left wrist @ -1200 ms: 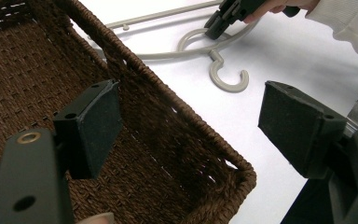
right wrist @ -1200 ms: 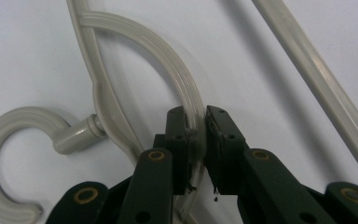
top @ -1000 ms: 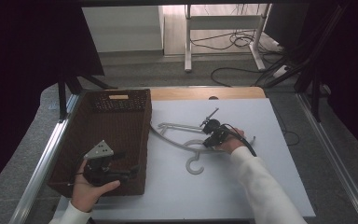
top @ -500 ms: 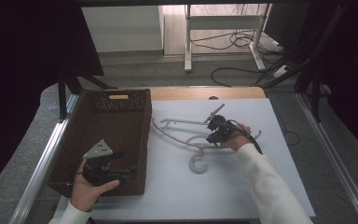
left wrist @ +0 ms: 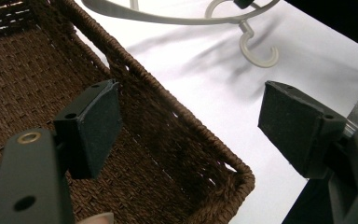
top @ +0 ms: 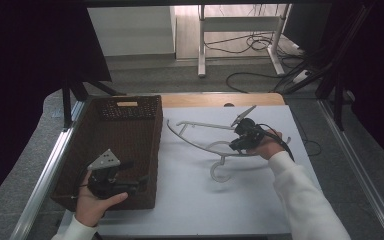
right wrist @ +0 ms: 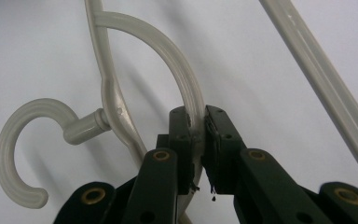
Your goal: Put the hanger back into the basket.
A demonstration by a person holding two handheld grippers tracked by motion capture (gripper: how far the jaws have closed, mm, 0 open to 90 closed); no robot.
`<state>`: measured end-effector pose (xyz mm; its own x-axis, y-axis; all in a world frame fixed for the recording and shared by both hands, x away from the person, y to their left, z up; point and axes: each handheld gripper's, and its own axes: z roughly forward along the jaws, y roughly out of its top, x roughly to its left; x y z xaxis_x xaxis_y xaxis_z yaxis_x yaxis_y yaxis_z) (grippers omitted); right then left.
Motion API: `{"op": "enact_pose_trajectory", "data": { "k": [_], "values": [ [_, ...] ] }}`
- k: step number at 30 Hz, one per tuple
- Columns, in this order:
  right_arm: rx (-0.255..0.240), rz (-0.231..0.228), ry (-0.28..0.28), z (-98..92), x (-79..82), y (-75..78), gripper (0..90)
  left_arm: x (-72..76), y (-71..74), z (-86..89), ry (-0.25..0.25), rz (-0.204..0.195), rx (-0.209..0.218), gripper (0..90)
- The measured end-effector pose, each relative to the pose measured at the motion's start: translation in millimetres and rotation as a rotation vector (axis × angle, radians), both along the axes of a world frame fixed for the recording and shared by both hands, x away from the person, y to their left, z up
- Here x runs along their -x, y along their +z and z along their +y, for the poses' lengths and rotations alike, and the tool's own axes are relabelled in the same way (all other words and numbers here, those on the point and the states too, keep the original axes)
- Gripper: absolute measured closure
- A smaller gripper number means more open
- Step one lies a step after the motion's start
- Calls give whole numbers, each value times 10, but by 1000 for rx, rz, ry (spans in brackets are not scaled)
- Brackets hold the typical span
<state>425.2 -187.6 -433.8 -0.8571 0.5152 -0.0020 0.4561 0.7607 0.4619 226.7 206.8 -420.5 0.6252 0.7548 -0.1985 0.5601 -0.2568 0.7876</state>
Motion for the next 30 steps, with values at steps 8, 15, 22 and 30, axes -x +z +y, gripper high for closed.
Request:
{"op": "enact_pose_trajectory", "data": {
  "k": [8, 15, 22, 30],
  "values": [
    [-30, 0, 32, -40, 134, 203, 814, 13, 16, -16, -5, -6, -2, 208],
    [-63, 21, 41, -99, 229, 309, 814, 20, 26, -27, -7, -10, -1, 209],
    [-107, 61, 57, -128, 301, 370, 813, 28, 34, -49, -12, -20, -2, 211],
    [-139, 110, 90, -103, 374, 389, 812, 41, 52, -67, -17, -26, -2, 211]
  ]
}}
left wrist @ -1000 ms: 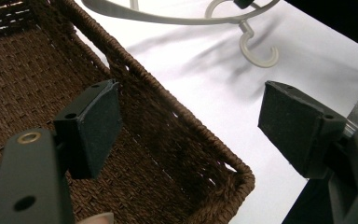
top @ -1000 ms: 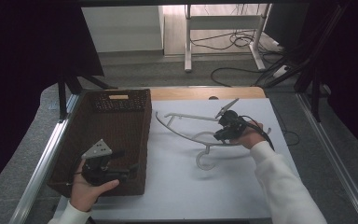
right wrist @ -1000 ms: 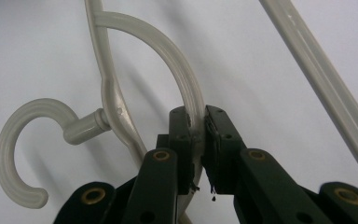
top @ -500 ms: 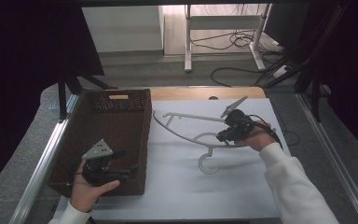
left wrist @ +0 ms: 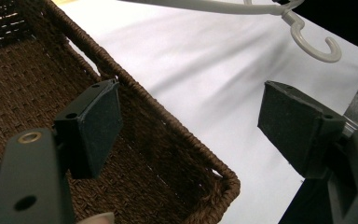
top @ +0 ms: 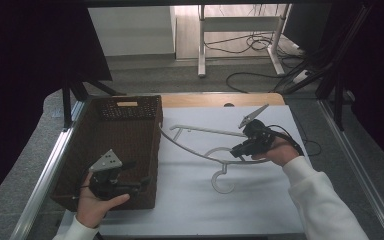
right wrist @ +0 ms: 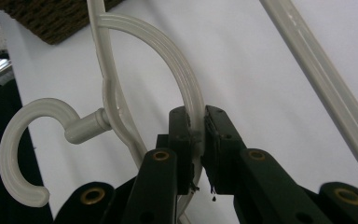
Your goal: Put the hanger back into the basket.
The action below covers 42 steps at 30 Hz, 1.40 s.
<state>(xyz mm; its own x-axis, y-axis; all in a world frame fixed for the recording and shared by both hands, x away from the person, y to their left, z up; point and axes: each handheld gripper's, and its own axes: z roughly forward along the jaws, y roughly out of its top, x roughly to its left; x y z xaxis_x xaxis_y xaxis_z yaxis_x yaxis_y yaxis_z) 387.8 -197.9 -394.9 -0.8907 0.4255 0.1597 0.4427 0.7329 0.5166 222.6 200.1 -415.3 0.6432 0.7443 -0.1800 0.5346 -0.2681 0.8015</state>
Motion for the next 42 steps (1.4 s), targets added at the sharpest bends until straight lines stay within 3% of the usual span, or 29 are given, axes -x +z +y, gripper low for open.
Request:
{"op": "enact_pose_trajectory", "data": {
  "k": [17, 25, 32, 42],
  "values": [
    [-29, 48, 23, 31, 84, -36, 811, 15, 22, -109, -31, -13, -12, 212],
    [-42, 57, 26, 24, 80, 1, 812, -15, 109, -235, -60, -41, -23, 214],
    [-58, 83, 24, 20, 58, 25, 811, -145, 251, -454, -102, -88, -43, 218],
    [-74, 91, 19, -2, 41, 38, 811, -245, 217, -833, -201, -80, -63, 233]
  ]
}}
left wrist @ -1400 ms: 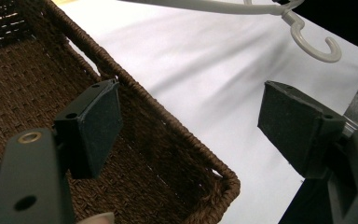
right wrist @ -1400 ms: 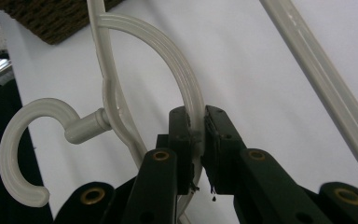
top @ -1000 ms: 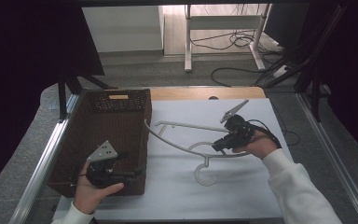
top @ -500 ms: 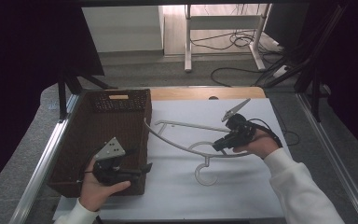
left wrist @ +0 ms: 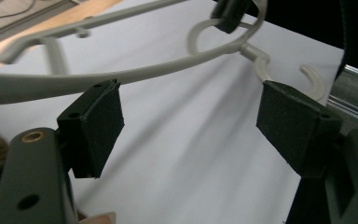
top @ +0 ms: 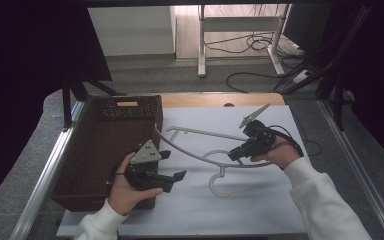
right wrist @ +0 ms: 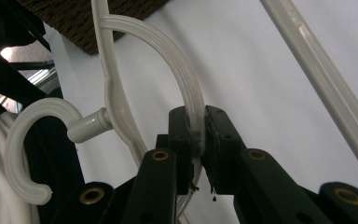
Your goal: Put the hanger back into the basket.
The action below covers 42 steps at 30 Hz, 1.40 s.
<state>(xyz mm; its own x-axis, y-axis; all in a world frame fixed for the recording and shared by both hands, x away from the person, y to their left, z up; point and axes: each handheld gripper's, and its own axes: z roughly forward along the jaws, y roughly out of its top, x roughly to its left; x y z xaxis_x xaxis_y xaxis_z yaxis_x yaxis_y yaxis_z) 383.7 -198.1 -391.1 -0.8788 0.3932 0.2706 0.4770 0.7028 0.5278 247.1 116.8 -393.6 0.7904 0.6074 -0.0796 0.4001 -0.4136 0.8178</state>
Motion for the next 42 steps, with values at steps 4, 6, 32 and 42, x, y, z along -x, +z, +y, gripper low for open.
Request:
{"op": "enact_pose_trajectory", "data": {
  "k": [4, 6, 32, 42],
  "values": [
    [-1, 4, -10, 5, -11, -24, 811, 4, -63, -136, -46, 35, 8, 241],
    [-4, 6, -13, 7, -21, -34, 811, 10, -82, -166, -52, 36, 2, 245],
    [5, 34, 14, 36, -41, -58, 811, -463, 91, -211, -135, -3, -73, 246],
    [6, 34, 26, 31, -38, -27, 811, -640, 71, -345, -209, 10, -170, 258]
  ]
}}
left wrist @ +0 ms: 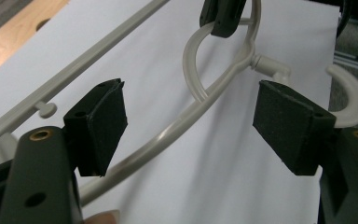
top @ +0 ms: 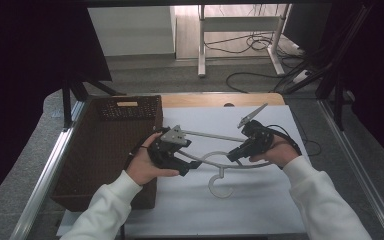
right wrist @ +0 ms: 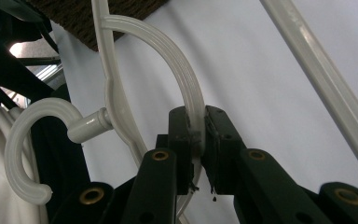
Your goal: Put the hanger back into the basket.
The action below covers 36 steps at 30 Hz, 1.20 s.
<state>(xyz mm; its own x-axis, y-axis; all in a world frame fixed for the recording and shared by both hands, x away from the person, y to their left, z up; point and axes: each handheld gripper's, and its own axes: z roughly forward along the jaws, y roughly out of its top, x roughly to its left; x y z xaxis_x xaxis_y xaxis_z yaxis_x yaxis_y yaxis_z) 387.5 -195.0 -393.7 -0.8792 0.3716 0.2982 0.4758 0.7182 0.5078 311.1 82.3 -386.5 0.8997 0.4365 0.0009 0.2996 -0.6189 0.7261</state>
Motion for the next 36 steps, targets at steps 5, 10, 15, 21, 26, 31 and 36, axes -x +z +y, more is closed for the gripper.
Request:
{"op": "enact_pose_trajectory", "data": {
  "k": [5, 10, 15, 21, 26, 31, 36],
  "values": [
    [6, -2, 11, -9, 15, 44, 811, -43, -23, -93, -24, -5, -58, 299],
    [4, -9, 20, -51, 23, 100, 811, -84, -60, -138, -55, 12, -114, 340],
    [19, -11, 38, -75, 27, 125, 811, -60, -114, -213, -95, 5, -172, 449],
    [23, -7, 52, -78, 26, 123, 808, -65, -140, -250, -123, 3, -219, 617],
    [22, 2, 62, -92, 5, 114, 795, -50, -143, -254, -174, 36, -201, 694],
    [21, 9, 58, -99, -8, 97, 786, -53, -114, -241, -179, 65, -166, 718],
    [32, 14, 63, -89, -11, 62, 783, -52, -132, -255, -191, 85, -168, 732]
  ]
}}
